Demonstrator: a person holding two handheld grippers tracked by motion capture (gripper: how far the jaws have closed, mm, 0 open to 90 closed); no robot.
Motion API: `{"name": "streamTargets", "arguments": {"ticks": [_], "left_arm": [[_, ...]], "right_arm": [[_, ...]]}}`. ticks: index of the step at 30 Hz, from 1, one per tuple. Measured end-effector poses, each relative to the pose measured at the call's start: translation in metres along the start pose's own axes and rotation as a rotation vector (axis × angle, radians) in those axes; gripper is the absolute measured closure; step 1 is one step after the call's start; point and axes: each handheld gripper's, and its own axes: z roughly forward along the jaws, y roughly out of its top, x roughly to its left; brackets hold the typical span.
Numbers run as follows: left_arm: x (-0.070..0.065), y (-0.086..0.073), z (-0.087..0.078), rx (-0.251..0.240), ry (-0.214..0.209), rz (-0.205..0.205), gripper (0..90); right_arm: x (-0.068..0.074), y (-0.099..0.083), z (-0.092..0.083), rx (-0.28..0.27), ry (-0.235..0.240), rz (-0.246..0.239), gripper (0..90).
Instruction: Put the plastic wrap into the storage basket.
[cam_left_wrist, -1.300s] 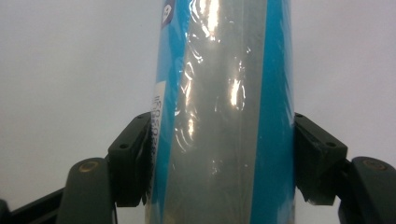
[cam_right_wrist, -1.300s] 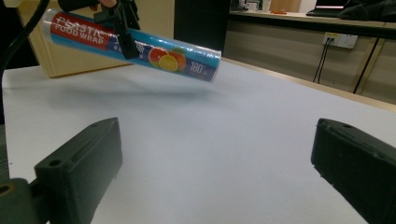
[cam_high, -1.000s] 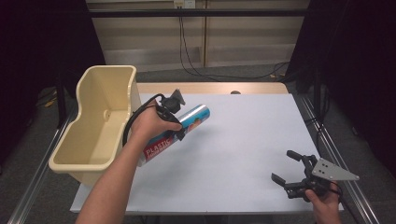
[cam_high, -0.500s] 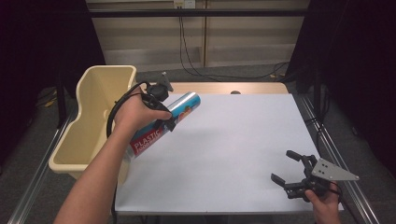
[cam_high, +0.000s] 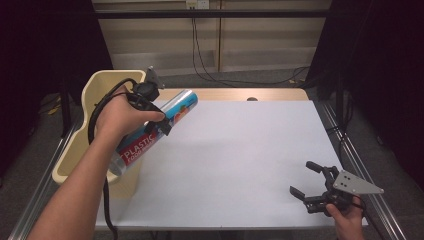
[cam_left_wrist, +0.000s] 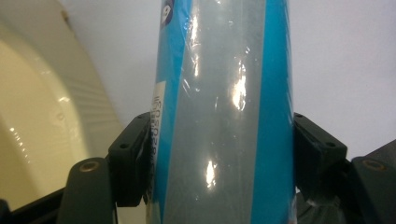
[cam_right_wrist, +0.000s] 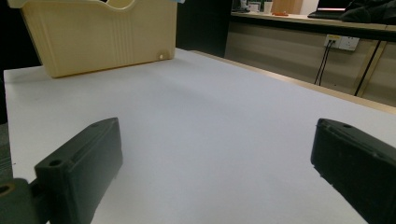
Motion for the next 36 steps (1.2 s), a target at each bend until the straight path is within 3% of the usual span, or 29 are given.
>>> {"name": "streamTargets", "arguments": {"ticks": [15,27,36], "left_arm": [[0.025,-0.025,-0.032,-0.053,-0.001,-0.093,32.1],[0.051,-0.049,-0.055,-0.105,0.029,-0.179,32.2],[0.065,-0.063,-0.061,-0.124,0.067,-0.232,32.1]], "right_arm": [[0.001,0.0,0.0,0.0,-0.001,-0.006,0.9],[0.003,0.001,0.001,-0.007,0.002,-0.012,0.8],[0.004,0.001,0.001,-0.009,0.005,-0.014,0.8]]}}
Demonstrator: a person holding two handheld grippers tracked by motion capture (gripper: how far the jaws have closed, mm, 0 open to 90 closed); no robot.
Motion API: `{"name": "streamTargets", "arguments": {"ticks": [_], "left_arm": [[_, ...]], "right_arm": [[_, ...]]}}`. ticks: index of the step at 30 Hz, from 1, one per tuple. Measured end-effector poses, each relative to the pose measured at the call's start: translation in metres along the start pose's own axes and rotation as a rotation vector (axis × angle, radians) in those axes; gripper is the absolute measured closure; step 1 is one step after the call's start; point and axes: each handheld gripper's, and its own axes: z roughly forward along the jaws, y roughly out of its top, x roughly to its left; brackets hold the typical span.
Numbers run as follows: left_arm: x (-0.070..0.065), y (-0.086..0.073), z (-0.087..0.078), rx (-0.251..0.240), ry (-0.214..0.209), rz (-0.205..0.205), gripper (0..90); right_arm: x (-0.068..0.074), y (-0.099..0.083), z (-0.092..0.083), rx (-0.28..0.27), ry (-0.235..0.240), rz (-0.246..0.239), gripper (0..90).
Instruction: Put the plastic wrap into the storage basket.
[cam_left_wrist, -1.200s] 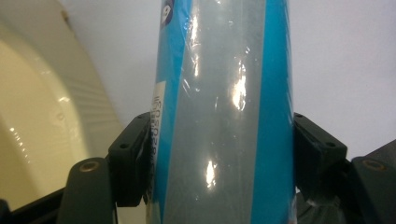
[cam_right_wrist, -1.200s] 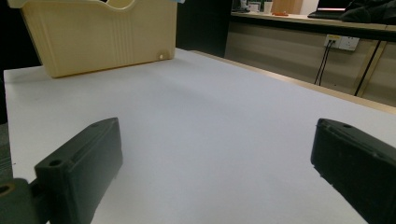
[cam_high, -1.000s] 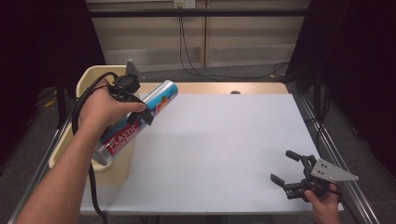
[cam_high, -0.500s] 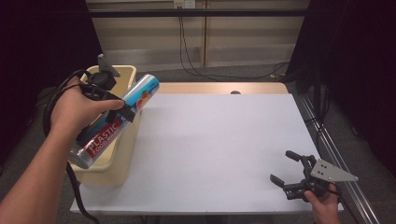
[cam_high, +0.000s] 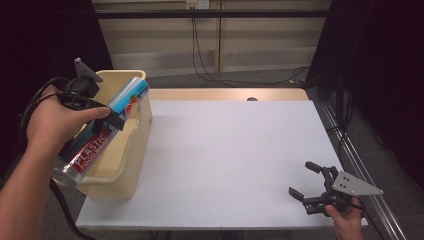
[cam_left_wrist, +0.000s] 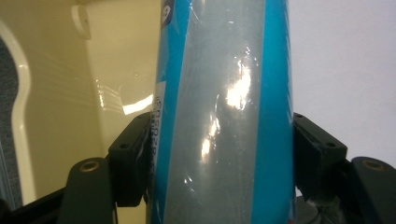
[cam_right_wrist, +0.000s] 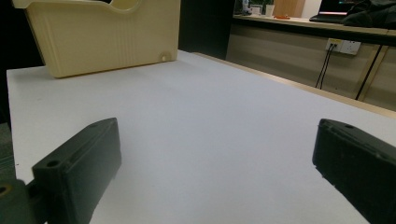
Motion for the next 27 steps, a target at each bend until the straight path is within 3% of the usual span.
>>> {"name": "streamTargets", "arguments": {"ticks": [9,15,27], "left_arm": [[0.015,-0.007,-0.001,0.009,0.05,-0.033,32.2],[0.021,-0.011,0.003,0.016,0.075,-0.031,32.2],[0.029,-0.017,0.018,0.041,0.091,-0.054,32.1]], "right_arm": [[0.001,0.0,0.001,0.002,0.003,0.0,0.8],[0.001,0.0,0.001,-0.001,-0.003,0.0,0.8],[0.001,0.0,0.001,-0.002,-0.007,-0.003,0.8]]}}
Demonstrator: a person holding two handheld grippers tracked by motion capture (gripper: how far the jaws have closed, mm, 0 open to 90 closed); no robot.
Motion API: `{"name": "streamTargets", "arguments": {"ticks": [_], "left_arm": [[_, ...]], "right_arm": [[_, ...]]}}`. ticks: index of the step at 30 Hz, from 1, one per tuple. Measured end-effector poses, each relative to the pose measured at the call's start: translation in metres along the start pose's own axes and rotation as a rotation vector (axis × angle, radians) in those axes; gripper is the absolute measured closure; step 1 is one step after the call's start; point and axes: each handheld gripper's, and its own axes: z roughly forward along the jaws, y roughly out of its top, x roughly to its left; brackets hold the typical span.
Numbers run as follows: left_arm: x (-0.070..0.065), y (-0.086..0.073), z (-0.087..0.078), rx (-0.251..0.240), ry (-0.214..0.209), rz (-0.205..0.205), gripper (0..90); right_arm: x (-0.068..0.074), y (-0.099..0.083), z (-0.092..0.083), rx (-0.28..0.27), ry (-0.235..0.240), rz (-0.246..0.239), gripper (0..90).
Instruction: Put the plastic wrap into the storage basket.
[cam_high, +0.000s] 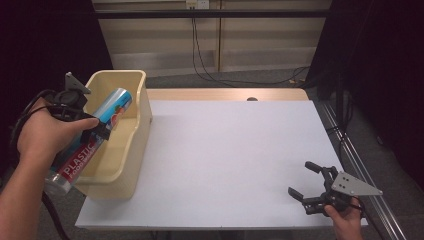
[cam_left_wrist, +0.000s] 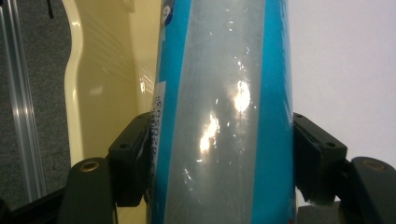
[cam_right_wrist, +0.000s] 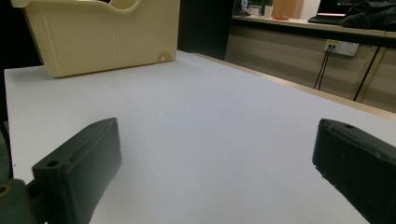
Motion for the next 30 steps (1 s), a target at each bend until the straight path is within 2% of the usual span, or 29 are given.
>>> {"name": "streamTargets", "arguments": {"ticks": [4,9,12,15,16,17,19,23,28,30], "left_arm": [[0.002,0.0,0.009,0.004,0.014,-0.015,32.1],[0.002,0.0,0.021,0.022,0.004,-0.036,32.1],[0.002,0.0,0.028,0.034,-0.017,-0.058,32.0],[0.0,0.0,0.032,0.052,-0.005,-0.051,32.1],[0.0,0.0,0.035,0.048,-0.005,-0.066,32.0],[-0.001,-0.001,0.036,0.044,-0.006,-0.079,32.0],[0.0,0.0,0.037,0.053,-0.012,-0.066,32.0],[-0.001,0.0,0.038,0.053,-0.016,-0.082,31.9],[-0.002,0.0,0.04,0.07,-0.033,-0.119,31.8],[-0.004,0.0,0.042,0.066,-0.02,-0.124,31.9]], "right_arm": [[0.0,0.0,0.001,0.0,0.003,-0.003,0.8],[0.001,0.0,0.001,0.001,0.003,-0.007,0.8],[0.0,0.0,0.0,0.002,0.002,-0.001,0.9],[0.0,0.0,0.0,0.001,0.0,0.001,0.8],[0.0,0.0,0.0,0.001,0.001,-0.001,0.8],[0.001,0.0,0.0,0.0,0.003,-0.002,0.8],[0.001,0.0,0.0,0.001,0.004,-0.006,0.8],[0.001,0.0,0.0,0.001,0.006,-0.007,0.9],[0.001,0.0,0.001,0.002,0.006,-0.007,0.9],[0.001,0.0,0.001,0.002,0.008,-0.007,0.9]]}}
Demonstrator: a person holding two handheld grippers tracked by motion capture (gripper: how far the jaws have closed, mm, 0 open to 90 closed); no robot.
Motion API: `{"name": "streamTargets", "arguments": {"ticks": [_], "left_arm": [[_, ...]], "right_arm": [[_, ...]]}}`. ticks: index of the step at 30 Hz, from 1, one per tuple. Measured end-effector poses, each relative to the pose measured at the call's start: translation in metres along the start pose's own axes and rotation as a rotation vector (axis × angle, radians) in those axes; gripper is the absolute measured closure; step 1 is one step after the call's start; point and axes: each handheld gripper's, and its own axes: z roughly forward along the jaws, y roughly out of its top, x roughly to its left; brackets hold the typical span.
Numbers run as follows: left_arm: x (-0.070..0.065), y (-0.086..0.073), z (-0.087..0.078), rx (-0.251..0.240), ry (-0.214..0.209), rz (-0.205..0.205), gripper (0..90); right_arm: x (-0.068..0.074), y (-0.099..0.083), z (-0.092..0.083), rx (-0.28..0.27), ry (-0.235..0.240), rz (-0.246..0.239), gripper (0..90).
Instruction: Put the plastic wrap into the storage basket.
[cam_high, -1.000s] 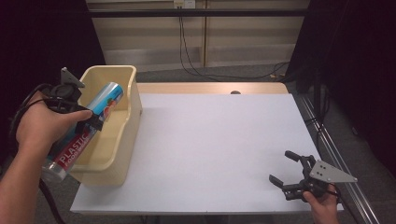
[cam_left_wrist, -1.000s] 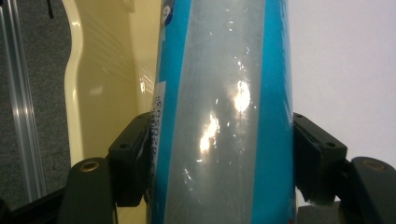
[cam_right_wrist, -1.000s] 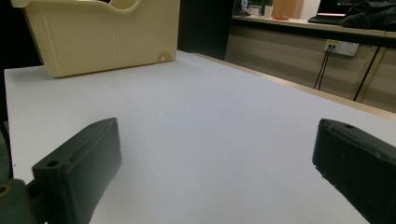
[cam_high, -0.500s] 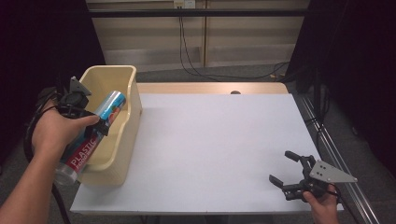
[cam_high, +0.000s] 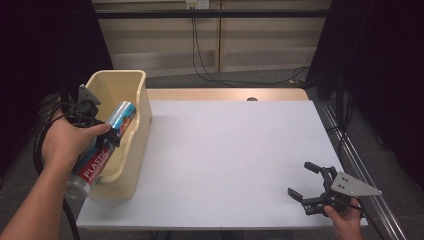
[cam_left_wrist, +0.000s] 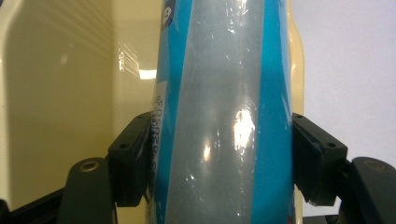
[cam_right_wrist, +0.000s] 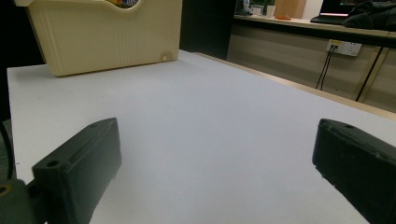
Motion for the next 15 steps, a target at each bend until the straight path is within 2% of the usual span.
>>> {"name": "streamTargets", "arguments": {"ticks": [3,6,8,12,13,14,15], "left_arm": [[0.0,0.0,0.001,0.005,-0.003,0.005,31.9],[-0.001,-0.001,0.002,0.006,-0.011,-0.012,32.0],[-0.001,-0.001,0.002,0.019,-0.013,0.0,32.0],[-0.003,-0.001,0.004,0.025,-0.01,-0.001,31.6],[-0.003,-0.001,0.003,0.014,-0.017,-0.006,31.7],[-0.002,0.0,-0.004,-0.032,-0.028,-0.001,32.4],[-0.001,0.002,-0.013,-0.078,-0.071,-0.027,38.5]], "right_arm": [[0.0,0.0,0.0,0.0,0.004,-0.004,0.9],[0.0,0.0,0.0,0.0,0.002,0.0,0.9],[0.0,0.0,0.0,0.0,0.003,-0.001,0.9],[0.001,0.0,0.001,0.003,0.006,0.0,0.9],[0.001,0.0,0.001,0.003,0.005,-0.002,0.9],[0.001,0.0,0.001,0.005,0.005,-0.002,0.9],[0.001,0.0,0.001,0.003,0.005,-0.003,0.9]]}}
